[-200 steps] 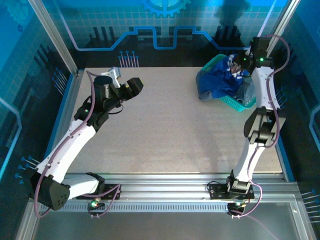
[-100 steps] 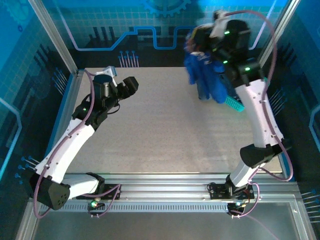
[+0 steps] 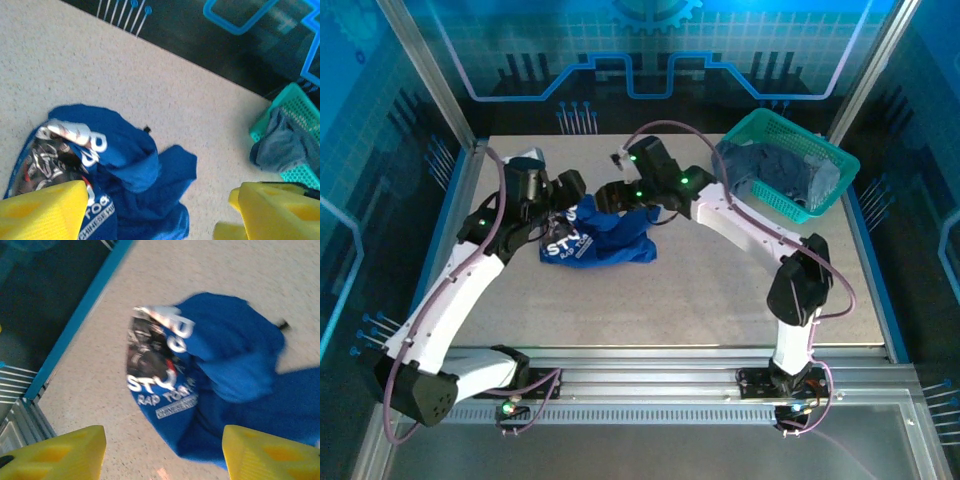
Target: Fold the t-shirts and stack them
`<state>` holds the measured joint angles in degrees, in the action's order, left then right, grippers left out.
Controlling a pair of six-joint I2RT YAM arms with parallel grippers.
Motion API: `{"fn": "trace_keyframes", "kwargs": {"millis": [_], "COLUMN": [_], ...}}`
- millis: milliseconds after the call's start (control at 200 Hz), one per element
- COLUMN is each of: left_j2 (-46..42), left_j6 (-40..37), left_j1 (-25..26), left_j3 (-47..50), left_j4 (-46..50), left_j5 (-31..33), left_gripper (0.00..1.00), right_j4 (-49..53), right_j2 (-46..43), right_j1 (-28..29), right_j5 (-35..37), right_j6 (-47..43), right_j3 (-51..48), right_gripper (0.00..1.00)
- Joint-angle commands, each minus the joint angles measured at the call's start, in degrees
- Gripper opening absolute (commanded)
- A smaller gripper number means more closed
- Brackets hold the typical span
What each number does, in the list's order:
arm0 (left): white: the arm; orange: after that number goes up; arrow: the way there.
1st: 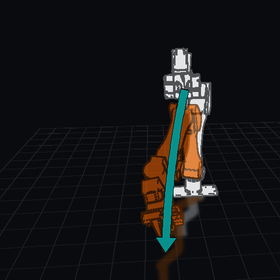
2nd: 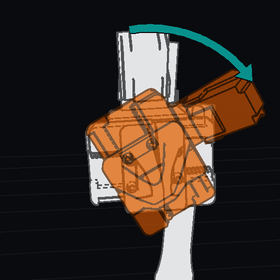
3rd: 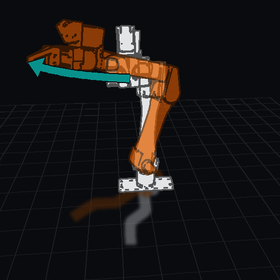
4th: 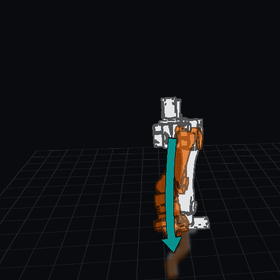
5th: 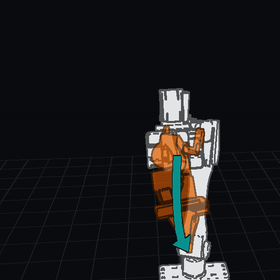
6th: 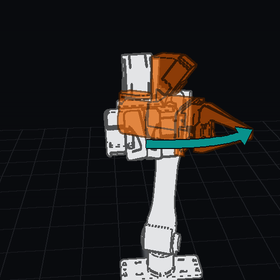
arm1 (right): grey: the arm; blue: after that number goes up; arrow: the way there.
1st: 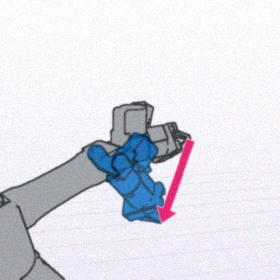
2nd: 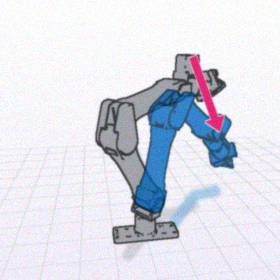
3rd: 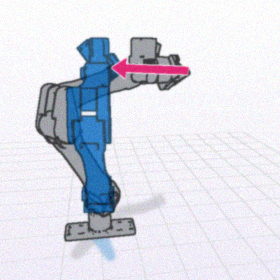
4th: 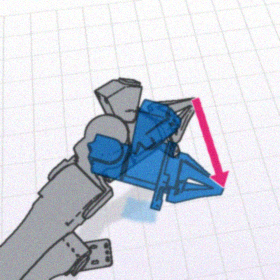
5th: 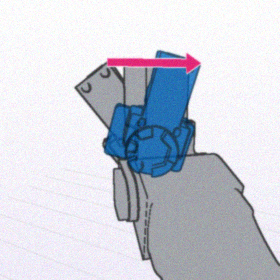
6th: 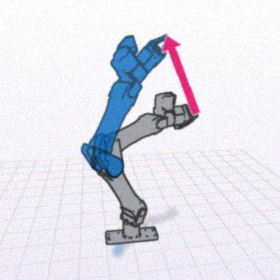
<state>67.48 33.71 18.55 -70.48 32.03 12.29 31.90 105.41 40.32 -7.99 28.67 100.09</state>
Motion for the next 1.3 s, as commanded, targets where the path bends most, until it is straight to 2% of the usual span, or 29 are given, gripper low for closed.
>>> {"fn": "trace_keyframes", "kwargs": {"millis": [0,100,205,335,470,550,650,785,905,1005,1045,1090,1120,1150,1220,1256,1296], "left_j2": [3.8,8.9,18.0,29.8,41.5,45.2,48.4,53.2,55.8,57.2,57.5,57.6,57.4,56.8,54.1,52.4,50.3], "left_j6": [0.7,0.8,0.7,0.1,3.4,3.9,4.3,4.3,4.3,3.6,3.3,2.8,2.7,2.6,1.9,1.6,1.6], "left_j1": [0.5,1.2,2.6,6.2,7.6,7.6,7.3,6.2,5.8,5.4,5.3,5.0,4.8,4.7,4.4,4.2,3.7], "left_j3": [-0.2,0.6,-3.0,-12.0,-21.8,-23.8,-26.0,-29.7,-31.7,-32.8,-33.1,-33.0,-33.0,-32.9,-32.8,-32.6,-32.8], "left_j4": [5.4,7.5,11.1,13.9,20.8,20.9,21.5,21.7,20.8,19.5,19.1,18.6,18.5,18.4,17.9,17.4,17.2], "left_j5": [-4.2,-4.9,-4.0,1.7,6.7,7.2,10.9,9.2,9.4,9.1,9.1,9.1,9.4,9.7,11.1,11.6,11.7], "left_gripper": [0.78,0.78,0.77,0.77,0.86,0.87,0.85,0.83,0.72,0.56,0.44,0.23,0.09,0.00,0.00,0.00,0.00], "right_j4": [1.1,3.6,4.8,5.3,3.7,3.1,2.9,3.8,3.0,2.8,2.5,2.1,1.9,2.0,2.2,2.2,2.9], "right_j2": [-5.1,-4.3,-2.0,2.1,6.9,10.4,14.6,19.3,22.9,25.7,26.6,27.3,27.6,27.6,27.0,25.9,24.4], "right_j1": [-6.0,-9.6,-10.8,-11.5,-13.0,-13.5,-13.5,-13.3,-13.6,-13.6,-13.7,-13.6,-13.6,-13.6,-13.7,-13.7,-13.8], "right_j5": [1.7,1.6,2.1,1.5,-0.7,-3.0,-4.4,-4.1,-4.5,-5.2,-5.3,-5.2,-5.2,-4.9,-3.4,-2.2,-0.5], "right_j6": [4.8,7.8,8.3,10.2,13.4,15.4,17.7,20.2,22.2,23.2,23.5,24.0,24.2,24.5,24.5,23.7,22.7], "right_j3": [-5.0,-8.6,-10.0,-9.5,-8.8,-7.2,-4.6,-0.8,1.0,3.3,4.1,4.8,5.3,5.9,6.8,7.2,8.0], "right_gripper": [0.61,0.59,0.59,0.60,0.62,0.63,0.63,0.63,0.61,0.58,0.54,0.47,0.40,0.30,0.06,0.00,0.00]}}
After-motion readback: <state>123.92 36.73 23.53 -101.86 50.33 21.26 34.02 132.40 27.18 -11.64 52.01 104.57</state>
